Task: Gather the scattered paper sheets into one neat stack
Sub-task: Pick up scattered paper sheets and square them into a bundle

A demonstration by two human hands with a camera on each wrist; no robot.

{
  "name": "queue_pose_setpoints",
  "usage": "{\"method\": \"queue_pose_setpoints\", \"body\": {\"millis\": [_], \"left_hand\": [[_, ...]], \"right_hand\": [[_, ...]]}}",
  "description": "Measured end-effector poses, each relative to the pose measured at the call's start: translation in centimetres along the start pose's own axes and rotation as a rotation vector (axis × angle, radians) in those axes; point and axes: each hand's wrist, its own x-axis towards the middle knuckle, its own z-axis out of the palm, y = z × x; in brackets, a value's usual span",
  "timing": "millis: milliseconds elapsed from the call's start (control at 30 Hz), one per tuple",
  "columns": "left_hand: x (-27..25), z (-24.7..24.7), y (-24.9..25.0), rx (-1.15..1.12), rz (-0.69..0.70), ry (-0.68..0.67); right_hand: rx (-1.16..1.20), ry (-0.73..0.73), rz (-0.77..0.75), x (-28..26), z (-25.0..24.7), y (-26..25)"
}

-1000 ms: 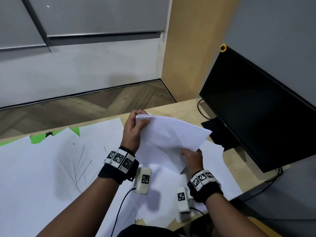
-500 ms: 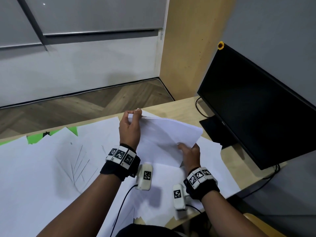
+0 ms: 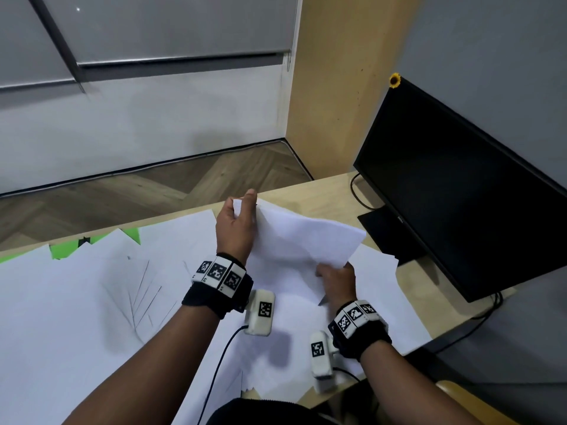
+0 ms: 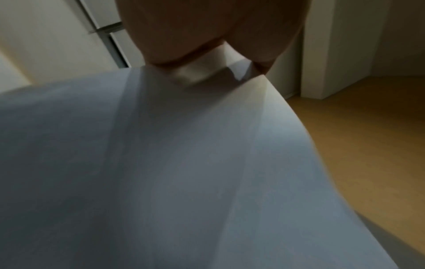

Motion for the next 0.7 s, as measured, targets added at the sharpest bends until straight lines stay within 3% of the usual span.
{"method": "queue_pose_setpoints", "body": {"millis": [167, 233, 333, 433, 700], "left_hand": [[-0.5, -0.5, 0.6, -0.038, 0.119, 0.046], [-0.3, -0.7, 0.2, -0.035, 0.091, 0.057], [-0.2, -0.6, -0.1, -0.019, 0.036, 0.041], [-0.4, -0.8, 0.5, -0.036, 0.098, 0.035], [-1.2, -0.9, 0.2, -0.008, 0.138, -0.015]], "right_hand": [[0.03, 0.003, -0.073, -0.4, -0.5, -0.1], [0.007, 0.001, -0.066, -0.6, -0.4, 0.5], [-0.041, 0.017, -0.004, -0.9, -0.2, 1.2], [-0.067, 0.057, -0.024, -0.7, -0.2, 1.1], [-0.086, 0.056, 0.125, -1.1, -0.1, 1.3]]}}
